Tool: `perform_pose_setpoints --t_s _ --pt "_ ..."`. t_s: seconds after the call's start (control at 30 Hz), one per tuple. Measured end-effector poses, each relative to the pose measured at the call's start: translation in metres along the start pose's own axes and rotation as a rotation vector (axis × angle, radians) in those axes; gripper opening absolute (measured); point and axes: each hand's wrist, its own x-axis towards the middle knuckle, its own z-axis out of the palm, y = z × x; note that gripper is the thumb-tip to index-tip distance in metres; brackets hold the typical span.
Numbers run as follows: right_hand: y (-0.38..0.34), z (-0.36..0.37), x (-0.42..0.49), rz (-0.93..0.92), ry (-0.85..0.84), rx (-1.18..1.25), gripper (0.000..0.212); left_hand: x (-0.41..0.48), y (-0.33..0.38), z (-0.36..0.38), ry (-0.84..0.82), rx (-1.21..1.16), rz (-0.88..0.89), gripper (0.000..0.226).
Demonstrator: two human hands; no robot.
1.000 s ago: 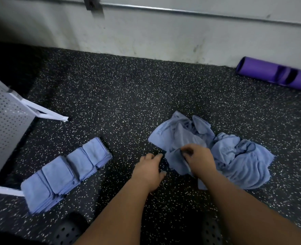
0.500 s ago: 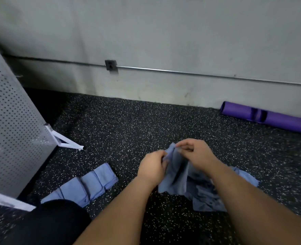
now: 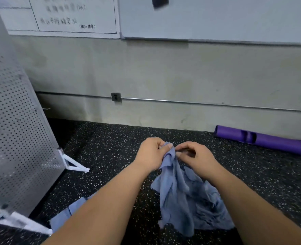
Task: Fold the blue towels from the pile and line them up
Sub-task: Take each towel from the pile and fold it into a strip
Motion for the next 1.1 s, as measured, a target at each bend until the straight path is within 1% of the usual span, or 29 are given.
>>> perform_pose_setpoints --t_s 0.07,0.13,0.2,0.27,0.33,0.4,0.5,0.53,0.6,0.67,0.73,0.77,0.8,0.87,0.9,0.97,1.03,1.1 --pt "-0.009 0.0 -0.008 -0.004 0.007 0.076 0.012 -0.003 -0.001 -0.005 0.005 -0.054 -0.025 0.035" --pt "-0.014 0.003 -0.014 -0.006 -0.044 0.137 0.01 -0.007 -0.004 -0.005 0.009 -0.111 -0.05 0.042" --pt "-0.016 0.009 -0.018 0.018 -0.109 0.195 0.016 -0.009 -0.009 -0.002 0.023 -0.175 -0.078 0.047" --pt "-0.012 0.016 -0.018 0.042 -0.141 0.163 0.025 -0.009 -0.014 0.001 0.018 -0.21 -0.097 0.046" --pt "-0.006 0.021 -0.013 0.047 -0.136 0.09 0.028 -0.007 -0.016 0.001 0.001 -0.214 -0.101 0.046" --pt "0.002 0.023 -0.005 0.051 -0.122 0.02 0.023 -0.004 -0.017 -0.003 0.003 -0.225 -0.102 0.047" --pt "0.008 0.026 0.007 0.046 -0.088 -0.121 0.017 0.005 -0.023 -0.012 0.009 -0.327 -0.159 0.055" --pt "0.008 0.026 0.011 0.046 -0.081 -0.133 0.016 0.008 -0.025 -0.016 0.006 -0.364 -0.187 0.057" --pt "0.01 0.028 0.019 0.06 -0.103 -0.059 0.013 0.014 -0.029 -0.02 -0.003 -0.429 -0.233 0.057" --pt "0.01 0.032 0.027 0.089 -0.201 0.033 0.026 0.018 -0.032 -0.021 -0.007 -0.454 -0.247 0.057" --pt "0.012 0.041 0.033 0.108 -0.294 0.021 0.039 0.023 -0.035 -0.02 -0.007 -0.458 -0.249 0.059" --pt "0.014 0.046 0.035 0.103 -0.314 -0.016 0.039 0.026 -0.037 -0.019 -0.005 -0.457 -0.251 0.059" --pt "0.016 0.052 0.037 0.095 -0.309 -0.069 0.034 0.028 -0.037 -0.018 -0.004 -0.459 -0.26 0.06" --pt "0.019 0.061 0.044 0.079 -0.245 -0.177 0.018 0.033 -0.038 -0.017 -0.022 -0.465 -0.279 0.059" --pt "0.021 0.064 0.047 0.081 -0.208 -0.213 0.013 0.035 -0.038 -0.016 -0.031 -0.47 -0.286 0.058" --pt "0.022 0.065 0.053 0.11 -0.129 -0.238 0.011 0.039 -0.038 -0.018 -0.011 -0.494 -0.292 0.052" --pt "0.021 0.06 0.058 0.157 -0.059 -0.259 0.009 0.043 -0.04 -0.024 0.054 -0.522 -0.317 0.045" --pt "0.024 0.051 0.062 0.18 -0.025 -0.3 0.008 0.047 -0.046 -0.032 0.107 -0.543 -0.334 0.042"
